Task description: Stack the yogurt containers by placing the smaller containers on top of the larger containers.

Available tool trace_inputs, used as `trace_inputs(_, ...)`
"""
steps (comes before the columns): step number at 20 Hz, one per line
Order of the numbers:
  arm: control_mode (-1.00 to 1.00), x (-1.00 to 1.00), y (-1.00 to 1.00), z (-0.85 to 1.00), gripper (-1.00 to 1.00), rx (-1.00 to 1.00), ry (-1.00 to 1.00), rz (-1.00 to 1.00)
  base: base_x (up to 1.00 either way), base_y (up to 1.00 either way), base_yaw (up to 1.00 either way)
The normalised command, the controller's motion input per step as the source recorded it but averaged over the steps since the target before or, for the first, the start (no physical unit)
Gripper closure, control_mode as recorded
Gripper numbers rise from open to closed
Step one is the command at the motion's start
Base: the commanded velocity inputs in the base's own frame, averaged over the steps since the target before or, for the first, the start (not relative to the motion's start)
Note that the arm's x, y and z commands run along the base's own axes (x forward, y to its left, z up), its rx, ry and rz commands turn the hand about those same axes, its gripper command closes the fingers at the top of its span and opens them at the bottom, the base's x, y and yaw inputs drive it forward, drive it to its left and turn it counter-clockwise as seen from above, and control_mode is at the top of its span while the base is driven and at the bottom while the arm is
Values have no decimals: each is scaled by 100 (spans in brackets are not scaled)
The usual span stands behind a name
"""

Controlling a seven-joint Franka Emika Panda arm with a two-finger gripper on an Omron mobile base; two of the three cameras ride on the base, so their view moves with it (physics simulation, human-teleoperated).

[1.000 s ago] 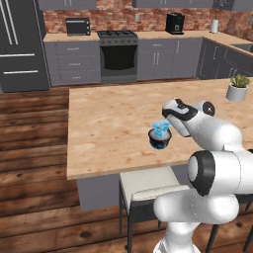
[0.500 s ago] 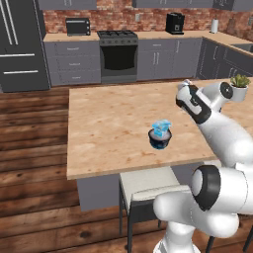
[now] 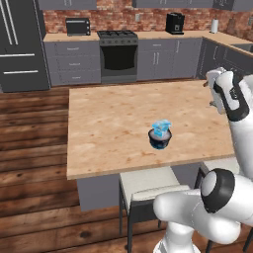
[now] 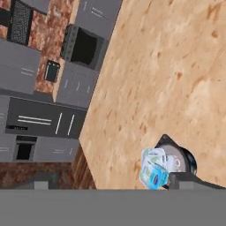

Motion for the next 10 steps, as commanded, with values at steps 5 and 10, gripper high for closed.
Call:
trace_inputs(5,-100,-55,-74,29,-100,20,0,2,0,0,0)
trace_inputs(10,-100,-43,-52,8,-100,16,0,4,0,0,0)
